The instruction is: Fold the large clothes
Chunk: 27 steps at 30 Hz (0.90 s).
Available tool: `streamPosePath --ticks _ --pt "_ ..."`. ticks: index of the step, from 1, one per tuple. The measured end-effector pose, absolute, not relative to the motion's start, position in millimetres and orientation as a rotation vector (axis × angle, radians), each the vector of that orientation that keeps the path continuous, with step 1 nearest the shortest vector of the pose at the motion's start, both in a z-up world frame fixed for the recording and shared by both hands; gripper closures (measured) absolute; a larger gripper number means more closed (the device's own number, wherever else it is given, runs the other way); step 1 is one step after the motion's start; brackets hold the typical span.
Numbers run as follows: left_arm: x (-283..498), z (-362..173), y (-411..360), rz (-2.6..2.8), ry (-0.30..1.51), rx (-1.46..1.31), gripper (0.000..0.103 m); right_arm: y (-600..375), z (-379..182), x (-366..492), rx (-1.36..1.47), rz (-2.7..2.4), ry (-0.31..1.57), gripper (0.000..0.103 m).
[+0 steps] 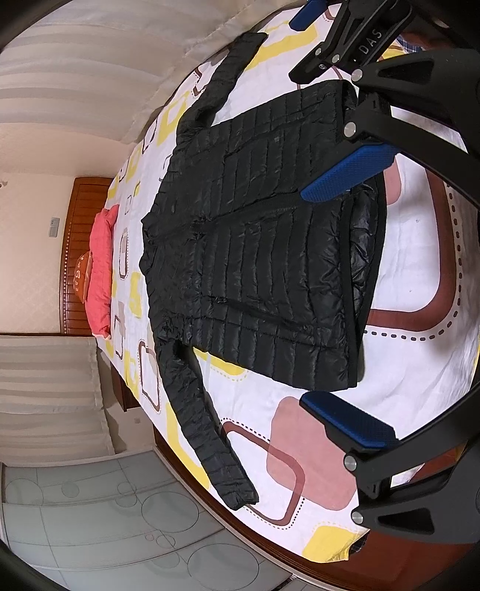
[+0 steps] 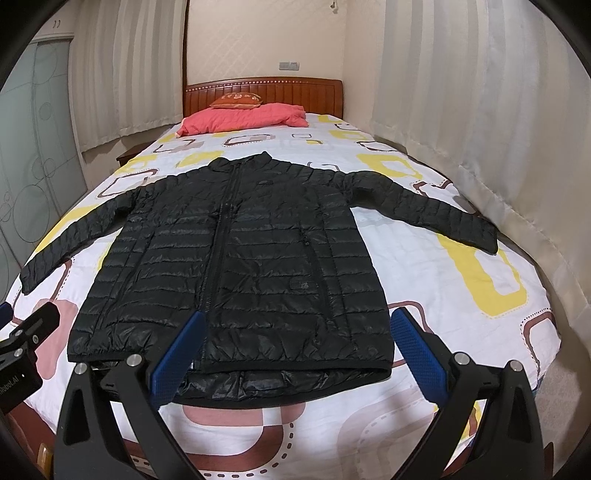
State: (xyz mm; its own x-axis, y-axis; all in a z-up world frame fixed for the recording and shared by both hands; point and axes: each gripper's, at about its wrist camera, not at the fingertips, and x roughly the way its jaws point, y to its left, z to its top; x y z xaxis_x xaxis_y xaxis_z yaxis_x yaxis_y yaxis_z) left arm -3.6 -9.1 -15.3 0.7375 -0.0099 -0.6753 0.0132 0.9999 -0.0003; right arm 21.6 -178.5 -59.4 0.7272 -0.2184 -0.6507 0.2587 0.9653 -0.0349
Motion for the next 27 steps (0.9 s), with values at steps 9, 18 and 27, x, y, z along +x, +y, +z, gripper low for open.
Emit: streamPosePath --ticks 9,18,27 --pt "-3.8 -15.2 -10.5 -0.011 0.742 0.006 0.002 -177.3 -60.5 22.0 0.060 -0.263 0.711 0.004" --pt "-3.1 -15.6 -11.2 -0.012 0.742 0.008 0.002 -176.6 -61.0 22.1 0.058 -0.263 0.712 0.004" --pt "-6.5 -18.4 -13.2 -0.014 0.746 0.010 0.002 -175.4 -62.3 21.6 0.058 -0.260 0.714 0.004"
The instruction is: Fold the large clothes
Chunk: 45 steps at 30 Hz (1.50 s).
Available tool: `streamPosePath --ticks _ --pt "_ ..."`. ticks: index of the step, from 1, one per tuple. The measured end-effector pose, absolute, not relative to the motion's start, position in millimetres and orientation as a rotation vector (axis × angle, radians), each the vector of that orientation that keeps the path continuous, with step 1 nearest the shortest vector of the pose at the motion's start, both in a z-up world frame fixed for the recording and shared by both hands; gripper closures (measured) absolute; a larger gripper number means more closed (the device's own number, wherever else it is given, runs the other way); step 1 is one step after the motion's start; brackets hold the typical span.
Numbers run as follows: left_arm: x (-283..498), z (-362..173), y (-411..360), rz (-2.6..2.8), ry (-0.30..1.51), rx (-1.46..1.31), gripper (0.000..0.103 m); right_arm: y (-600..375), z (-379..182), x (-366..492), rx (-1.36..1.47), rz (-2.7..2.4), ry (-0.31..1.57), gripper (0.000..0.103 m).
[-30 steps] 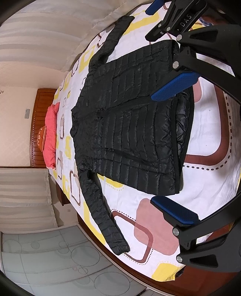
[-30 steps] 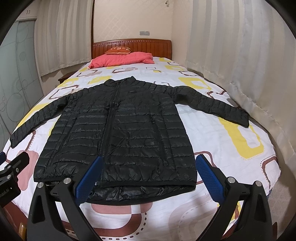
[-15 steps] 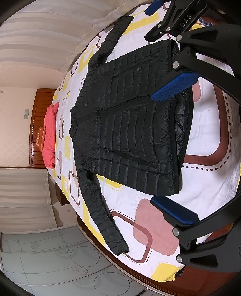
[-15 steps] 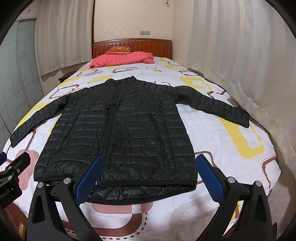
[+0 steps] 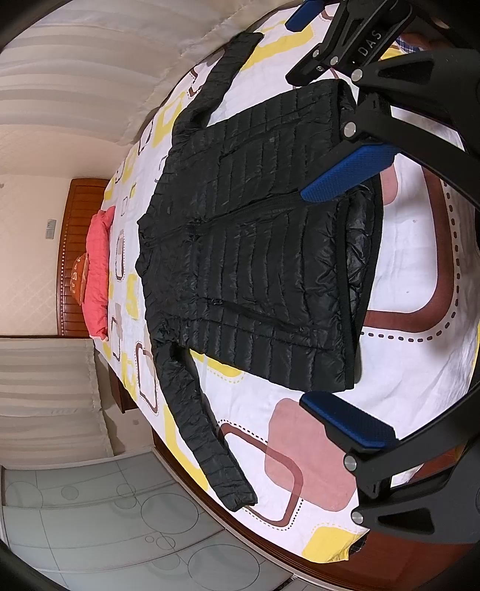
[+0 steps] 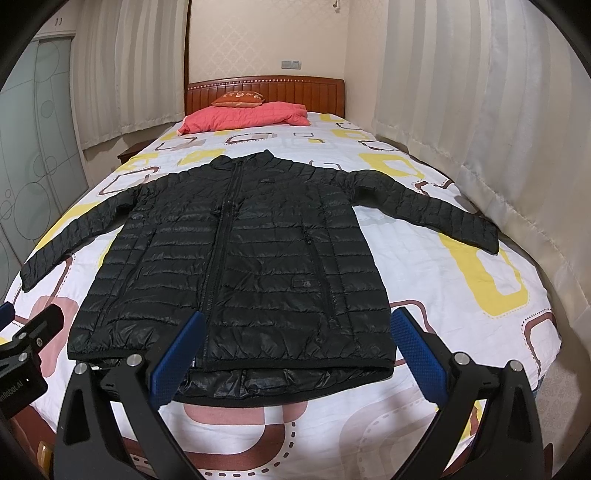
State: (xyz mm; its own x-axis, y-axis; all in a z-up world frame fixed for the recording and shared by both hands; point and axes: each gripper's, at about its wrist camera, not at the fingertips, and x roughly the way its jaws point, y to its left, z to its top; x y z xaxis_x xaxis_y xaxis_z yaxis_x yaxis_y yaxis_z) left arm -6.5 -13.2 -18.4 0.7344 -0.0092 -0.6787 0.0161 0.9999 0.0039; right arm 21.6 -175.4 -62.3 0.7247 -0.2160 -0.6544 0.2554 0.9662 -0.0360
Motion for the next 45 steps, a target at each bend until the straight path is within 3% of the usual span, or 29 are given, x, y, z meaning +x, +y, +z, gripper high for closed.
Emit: streamPosePath --ticks 45 --pt "-5.1 -19.8 -16.9 -0.012 0.748 0.010 0.002 -173.1 -63.1 23.4 0.055 -0.262 0.717 0.004"
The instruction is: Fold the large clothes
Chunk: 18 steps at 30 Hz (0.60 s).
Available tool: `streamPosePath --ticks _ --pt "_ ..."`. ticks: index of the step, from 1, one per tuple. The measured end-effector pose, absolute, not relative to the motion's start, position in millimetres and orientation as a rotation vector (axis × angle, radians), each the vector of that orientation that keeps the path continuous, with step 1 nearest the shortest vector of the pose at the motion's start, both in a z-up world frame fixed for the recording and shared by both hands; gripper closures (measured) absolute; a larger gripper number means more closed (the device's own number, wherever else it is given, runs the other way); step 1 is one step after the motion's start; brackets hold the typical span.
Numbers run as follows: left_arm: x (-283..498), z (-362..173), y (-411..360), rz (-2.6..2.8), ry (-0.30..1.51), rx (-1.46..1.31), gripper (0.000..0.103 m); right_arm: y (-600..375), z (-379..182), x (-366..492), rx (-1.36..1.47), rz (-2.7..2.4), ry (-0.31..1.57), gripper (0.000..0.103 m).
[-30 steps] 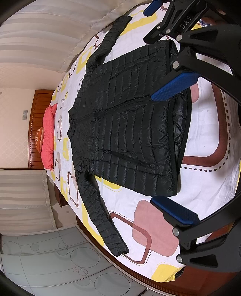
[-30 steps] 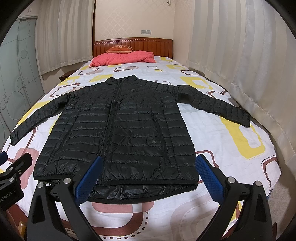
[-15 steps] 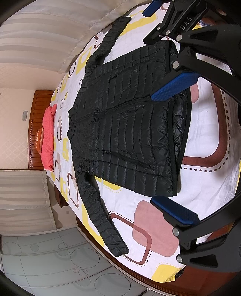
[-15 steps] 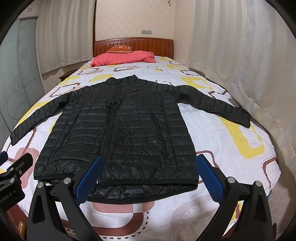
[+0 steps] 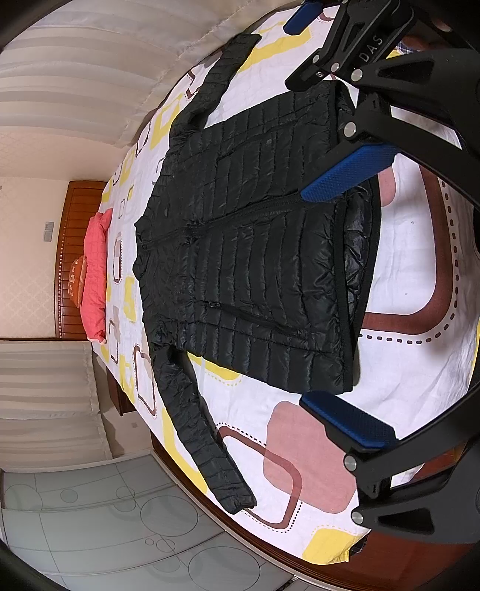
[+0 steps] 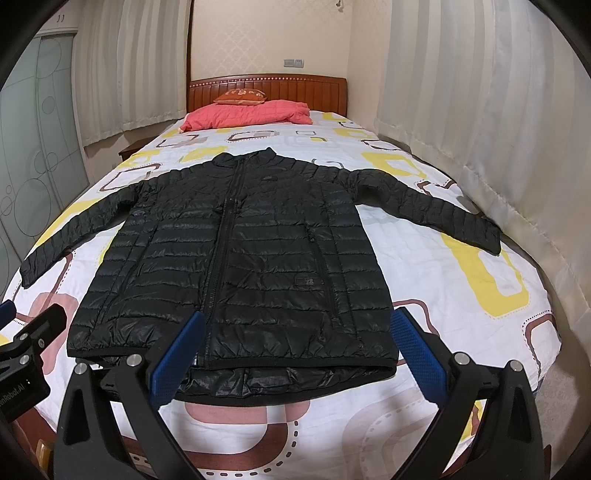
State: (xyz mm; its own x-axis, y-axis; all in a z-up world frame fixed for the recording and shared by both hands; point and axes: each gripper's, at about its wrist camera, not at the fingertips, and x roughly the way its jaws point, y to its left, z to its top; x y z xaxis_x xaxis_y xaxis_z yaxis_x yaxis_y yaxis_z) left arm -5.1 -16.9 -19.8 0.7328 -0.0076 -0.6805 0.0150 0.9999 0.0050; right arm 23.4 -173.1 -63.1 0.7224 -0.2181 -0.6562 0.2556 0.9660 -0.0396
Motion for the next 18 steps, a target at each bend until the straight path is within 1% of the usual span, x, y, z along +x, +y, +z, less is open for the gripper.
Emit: streamPosePath --ticks 13,18 --pt "-8 -27 -19 -0.021 0.759 0.000 0.002 -170 -70 26 0.073 -0.248 0.726 0.004" --pt "21 -40 6 -0.001 0.838 -0.099 0.002 -192 -79 44 0.174 -0.205 0.758 0.004"
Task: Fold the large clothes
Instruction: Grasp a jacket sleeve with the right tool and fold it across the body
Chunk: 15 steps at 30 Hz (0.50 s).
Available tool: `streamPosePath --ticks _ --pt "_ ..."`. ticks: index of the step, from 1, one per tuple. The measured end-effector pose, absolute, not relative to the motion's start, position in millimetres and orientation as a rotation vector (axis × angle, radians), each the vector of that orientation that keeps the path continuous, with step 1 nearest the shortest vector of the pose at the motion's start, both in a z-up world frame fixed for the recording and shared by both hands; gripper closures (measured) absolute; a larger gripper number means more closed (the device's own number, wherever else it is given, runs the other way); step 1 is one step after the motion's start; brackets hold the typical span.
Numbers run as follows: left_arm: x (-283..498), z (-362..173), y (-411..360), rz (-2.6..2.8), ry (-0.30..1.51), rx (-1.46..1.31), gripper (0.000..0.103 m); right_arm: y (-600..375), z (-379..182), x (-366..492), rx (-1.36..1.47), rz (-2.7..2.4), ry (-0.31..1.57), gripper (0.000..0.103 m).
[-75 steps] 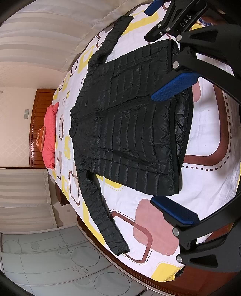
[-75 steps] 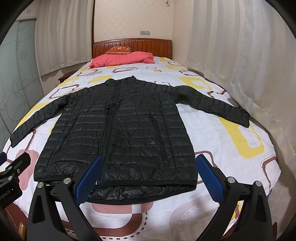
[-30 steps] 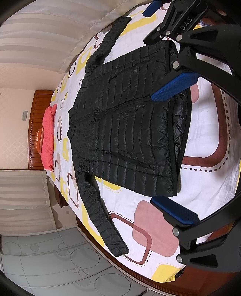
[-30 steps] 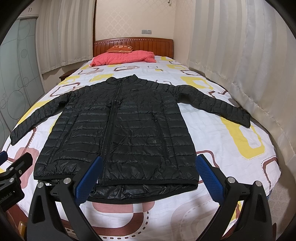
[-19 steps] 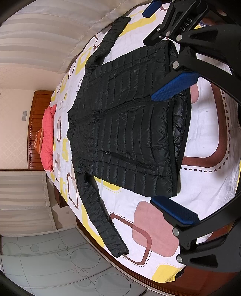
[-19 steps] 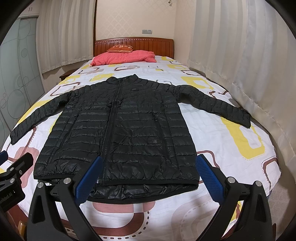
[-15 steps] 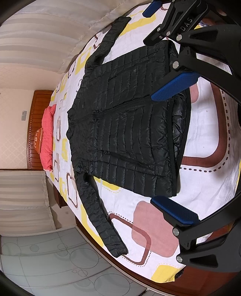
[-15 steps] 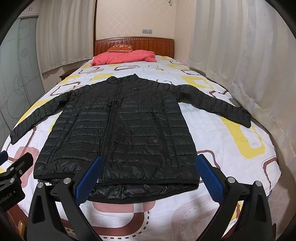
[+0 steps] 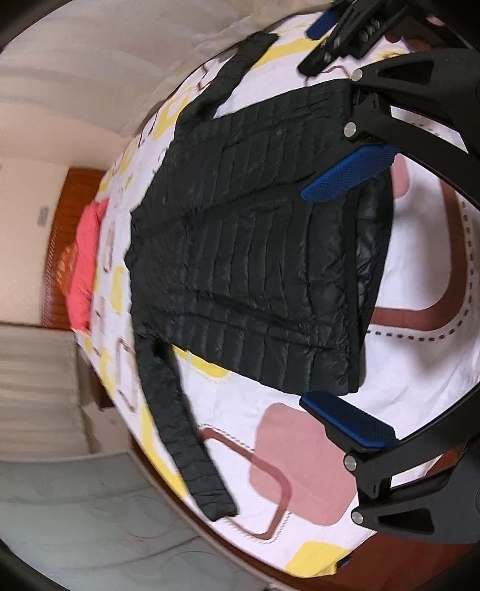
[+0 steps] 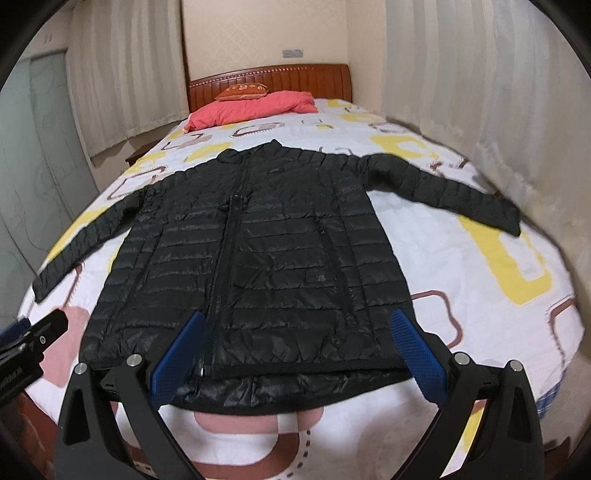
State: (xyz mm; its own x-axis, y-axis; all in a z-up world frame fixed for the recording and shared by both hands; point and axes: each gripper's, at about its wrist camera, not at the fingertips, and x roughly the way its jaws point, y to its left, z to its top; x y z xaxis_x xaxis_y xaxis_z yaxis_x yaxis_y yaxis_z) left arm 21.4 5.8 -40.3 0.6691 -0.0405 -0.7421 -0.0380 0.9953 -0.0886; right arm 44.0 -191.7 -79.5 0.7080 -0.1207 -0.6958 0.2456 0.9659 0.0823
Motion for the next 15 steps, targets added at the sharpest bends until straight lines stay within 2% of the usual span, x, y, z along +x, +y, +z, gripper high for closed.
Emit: streamPosePath --ticks 4,6,7,8,9,12,14,15 --pt "66 -61 37 0.007 0.947 -0.193 0.004 -234 -93 67 0.314 -0.178 0.777 0.004" --pt "83 -72 50 0.074 0.954 -0.180 0.025 -258 -101 77 0.370 -0.192 0.775 0.005" --pt "89 -76 55 0.092 0.958 -0.180 0.035 -272 -106 83 0.397 -0.210 0.769 0.014" --pt "97 -81 62 0.105 0.963 -0.185 0.038 -283 -111 88 0.410 -0.231 0.770 0.048" --pt "106 -87 70 0.127 0.968 -0.192 0.039 -296 -117 95 0.425 -0.263 0.781 0.059" --pt "127 -98 96 0.188 0.962 -0.247 0.036 -348 -134 108 0.574 -0.326 0.758 0.061" --pt "139 -102 111 0.230 0.962 -0.295 0.018 -379 -141 114 0.649 -0.364 0.717 0.059" --pt "145 -105 120 0.265 0.961 -0.322 0.018 -399 -146 116 0.697 -0.392 0.689 0.058"
